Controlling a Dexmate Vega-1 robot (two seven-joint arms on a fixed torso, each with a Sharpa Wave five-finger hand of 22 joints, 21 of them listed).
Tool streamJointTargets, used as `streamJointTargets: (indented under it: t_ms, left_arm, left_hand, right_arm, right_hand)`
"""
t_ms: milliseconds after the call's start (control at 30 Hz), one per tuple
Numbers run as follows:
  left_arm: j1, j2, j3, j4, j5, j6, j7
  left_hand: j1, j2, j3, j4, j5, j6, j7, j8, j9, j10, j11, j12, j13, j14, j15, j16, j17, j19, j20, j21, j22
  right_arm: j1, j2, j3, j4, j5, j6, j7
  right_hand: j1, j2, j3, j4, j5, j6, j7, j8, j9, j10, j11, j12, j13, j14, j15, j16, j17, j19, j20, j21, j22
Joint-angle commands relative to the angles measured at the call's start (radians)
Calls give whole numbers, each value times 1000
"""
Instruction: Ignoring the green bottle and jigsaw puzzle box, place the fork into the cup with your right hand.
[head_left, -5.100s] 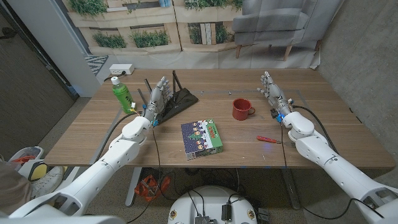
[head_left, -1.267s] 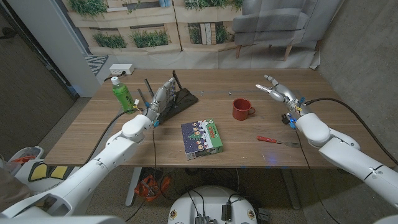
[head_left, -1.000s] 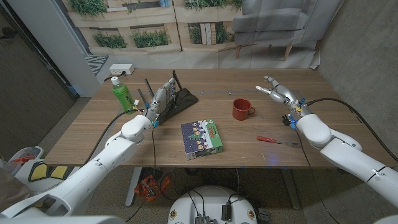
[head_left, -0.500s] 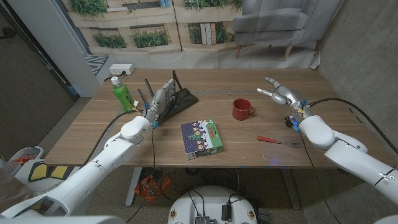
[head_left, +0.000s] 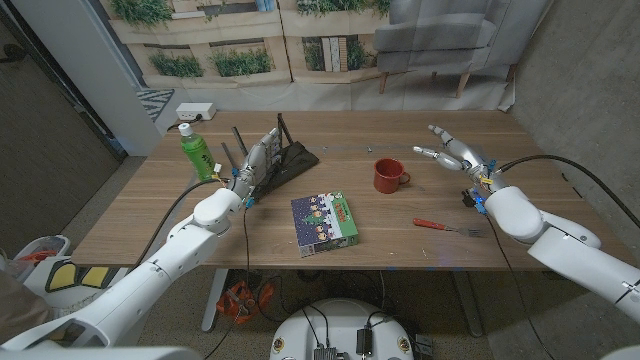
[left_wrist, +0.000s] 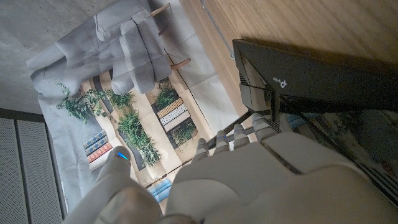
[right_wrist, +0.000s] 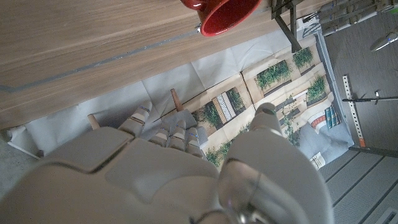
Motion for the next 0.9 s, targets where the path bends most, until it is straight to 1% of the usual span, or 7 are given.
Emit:
streamJointTargets:
  t_ms: [33, 100, 400, 467, 567, 833, 900]
  left_arm:
    - [25, -3, -11, -20, 23, -25, 50]
    - [26, -1, -12, -24, 23, -21, 50]
    - [26, -7, -13, -21, 20, -24, 52]
    - [24, -8, -12, -19, 20, -24, 48]
    - [21, -6, -11, -20, 22, -20, 47]
    - [9, -7, -8, -13, 21, -13, 38]
    - [3, -8, -5, -7, 25, -14, 36]
  left_hand:
    - [4, 3, 2, -10, 0, 64, 9, 19, 2, 18, -6, 10, 4, -28, 3, 7, 4, 4, -4, 8, 5]
    - [5, 4, 2, -11, 0, 52, 4, 12, 2, 20, -8, 11, 4, -24, 0, 8, 4, 7, -6, 9, 5]
    - [6, 4, 2, -13, 0, 45, 7, 6, 3, 21, -5, 10, 4, -24, 0, 8, 3, 9, -7, 9, 5]
    - [7, 5, 2, -14, 0, 12, -3, -9, 3, 21, -4, 9, 4, -23, 0, 8, 3, 9, -7, 8, 5]
    - [7, 6, 2, -16, 0, -17, -7, -20, 3, 20, -5, 8, 4, -23, -1, 7, 3, 9, -7, 8, 5]
    - [8, 6, 2, -17, 0, -12, -4, -16, 3, 16, -5, 6, 4, -22, -1, 7, 3, 10, -8, 8, 5]
    - [8, 6, 2, -17, 0, -10, -4, -16, 3, 17, -5, 6, 4, -22, -1, 7, 3, 10, -8, 8, 5]
  right_arm:
    - [-22, -40, 11, -52, -49, -53, 11]
    - [-24, -43, 13, -58, -56, -60, 12]
    - [-40, -52, 18, -87, -92, -96, 0]
    - [-45, -51, 20, -91, -98, -97, -5]
    - [-51, -54, 20, -104, -118, -119, -13]
    - [-81, -63, 39, -129, -129, -145, -13]
    - [-89, -59, 49, -128, -117, -136, -13]
  right_hand:
    - [9, -2, 7, -2, 0, 10, 1, 4, 6, 4, 0, 4, 5, -3, -30, 0, 1, 13, 0, 6, 3]
    - [10, -2, 7, -2, 0, 10, 0, 4, 6, 2, -1, 2, 5, -3, -29, 0, 1, 13, 0, 6, 3]
    - [18, 1, 12, -4, 0, 11, 4, 4, 6, 17, -2, 7, 6, 9, -30, 3, 1, 16, 1, 5, 3]
    - [23, 2, 14, -5, 0, 12, 5, 4, 6, 24, -2, 9, 6, 12, -32, 4, 1, 18, 1, 6, 3]
    - [31, 3, 17, -7, 1, 31, 7, 11, 5, 36, -8, 12, 6, 16, -36, 4, 0, 23, 0, 6, 3]
    - [45, 2, 23, -10, 1, 49, 9, 15, 5, 55, -4, 16, 7, 28, -45, 5, -1, 34, -4, 8, 3]
    - [48, 1, 24, -11, 1, 53, 10, 17, 5, 61, -6, 18, 7, 33, -46, 6, -1, 37, -6, 8, 3]
